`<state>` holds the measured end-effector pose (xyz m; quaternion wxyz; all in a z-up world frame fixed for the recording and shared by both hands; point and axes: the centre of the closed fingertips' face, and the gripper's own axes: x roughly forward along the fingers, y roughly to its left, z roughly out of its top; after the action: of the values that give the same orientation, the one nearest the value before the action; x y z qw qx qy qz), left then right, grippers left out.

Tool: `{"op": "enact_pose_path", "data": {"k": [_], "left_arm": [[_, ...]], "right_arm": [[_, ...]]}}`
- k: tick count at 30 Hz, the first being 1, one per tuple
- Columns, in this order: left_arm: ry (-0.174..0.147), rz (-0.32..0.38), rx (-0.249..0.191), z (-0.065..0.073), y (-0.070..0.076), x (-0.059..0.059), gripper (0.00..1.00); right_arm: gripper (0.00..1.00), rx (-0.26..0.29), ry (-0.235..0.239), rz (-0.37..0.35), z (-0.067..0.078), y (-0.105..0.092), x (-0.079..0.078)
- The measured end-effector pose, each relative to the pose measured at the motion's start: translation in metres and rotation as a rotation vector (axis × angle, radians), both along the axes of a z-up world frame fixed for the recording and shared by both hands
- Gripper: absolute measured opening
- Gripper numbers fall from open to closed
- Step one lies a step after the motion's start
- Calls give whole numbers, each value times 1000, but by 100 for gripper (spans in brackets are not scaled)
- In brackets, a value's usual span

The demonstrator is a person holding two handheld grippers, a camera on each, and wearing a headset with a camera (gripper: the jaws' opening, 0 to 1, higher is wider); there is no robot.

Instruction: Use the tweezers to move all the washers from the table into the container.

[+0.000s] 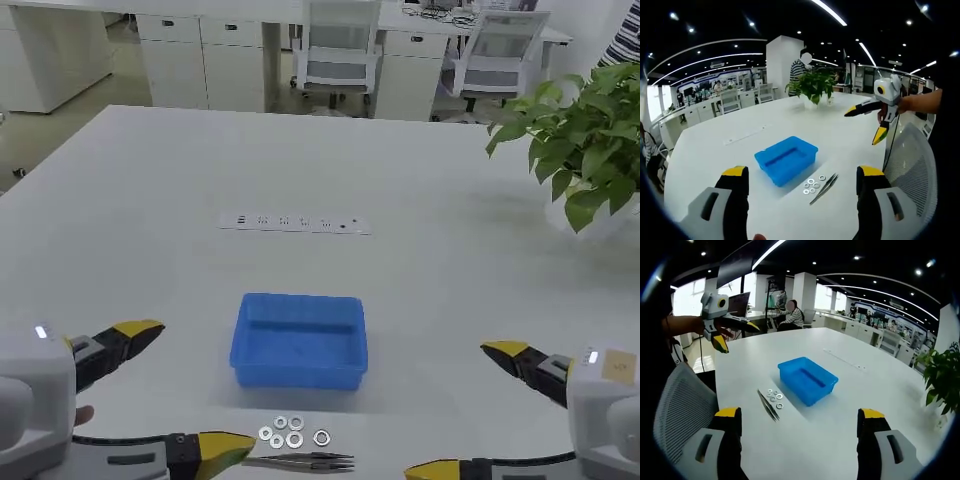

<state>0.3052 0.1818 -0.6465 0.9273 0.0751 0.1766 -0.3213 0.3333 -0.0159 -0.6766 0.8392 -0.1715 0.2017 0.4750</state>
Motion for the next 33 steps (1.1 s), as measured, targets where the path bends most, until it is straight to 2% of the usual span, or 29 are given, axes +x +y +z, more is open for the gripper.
{"op": "enact_pose_path", "data": {"k": [30,33], "left_arm": [[-5,0,3,1,3,2,93],[-10,-5,-9,3,1,2,93]], "right_arm": [[96,0,-8,-7,1,-2,2],[95,4,-14,-8,2,-3,3]]}}
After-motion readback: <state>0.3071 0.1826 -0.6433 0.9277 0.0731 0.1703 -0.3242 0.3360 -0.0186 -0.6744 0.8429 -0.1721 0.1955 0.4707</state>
